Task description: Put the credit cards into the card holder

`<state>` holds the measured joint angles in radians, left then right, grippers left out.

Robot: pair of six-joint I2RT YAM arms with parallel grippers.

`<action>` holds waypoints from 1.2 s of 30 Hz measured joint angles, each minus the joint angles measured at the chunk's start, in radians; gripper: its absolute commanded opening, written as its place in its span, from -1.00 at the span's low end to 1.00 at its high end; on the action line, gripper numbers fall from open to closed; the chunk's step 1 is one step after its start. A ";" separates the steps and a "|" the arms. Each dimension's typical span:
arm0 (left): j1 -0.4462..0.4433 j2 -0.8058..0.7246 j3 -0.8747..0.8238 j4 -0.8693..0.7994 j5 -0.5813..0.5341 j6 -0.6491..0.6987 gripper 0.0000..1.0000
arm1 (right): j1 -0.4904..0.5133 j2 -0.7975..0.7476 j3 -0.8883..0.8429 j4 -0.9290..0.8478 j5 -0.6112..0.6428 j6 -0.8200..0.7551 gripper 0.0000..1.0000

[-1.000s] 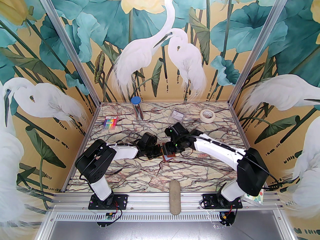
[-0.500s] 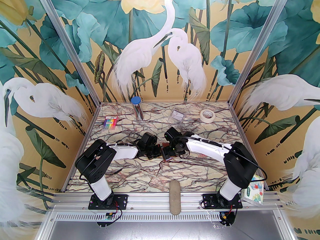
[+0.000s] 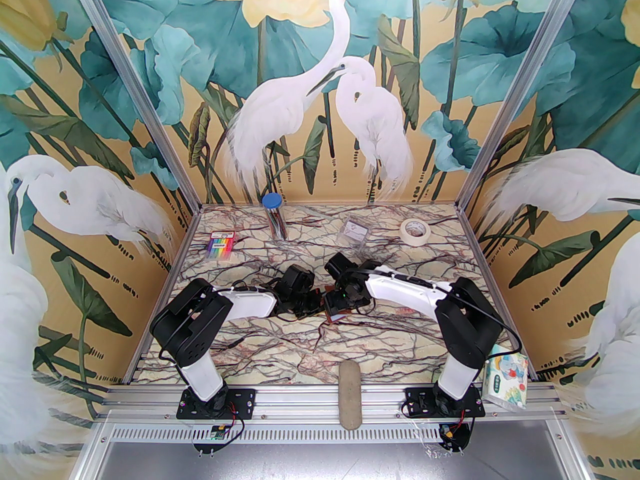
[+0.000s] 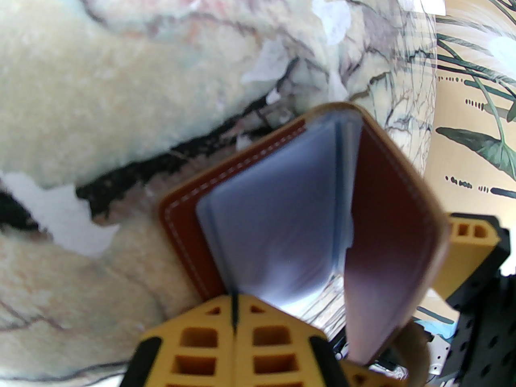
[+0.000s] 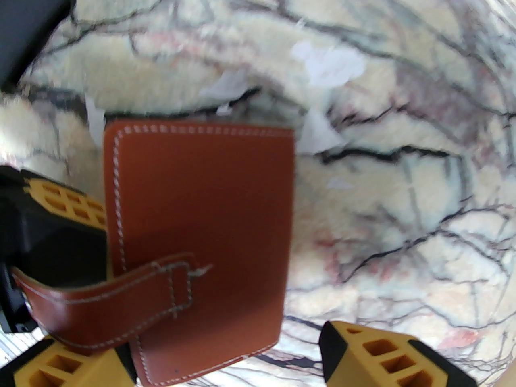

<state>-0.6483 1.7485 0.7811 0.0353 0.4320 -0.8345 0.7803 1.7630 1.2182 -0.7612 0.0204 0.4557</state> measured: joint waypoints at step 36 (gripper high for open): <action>0.000 0.001 -0.002 0.007 0.000 0.000 -0.89 | -0.258 -0.009 -0.194 0.111 0.024 0.038 0.43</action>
<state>-0.6483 1.7496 0.7792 0.0422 0.4320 -0.8345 0.5224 1.7542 1.0241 -0.6498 0.0444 0.4938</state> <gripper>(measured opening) 0.059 0.711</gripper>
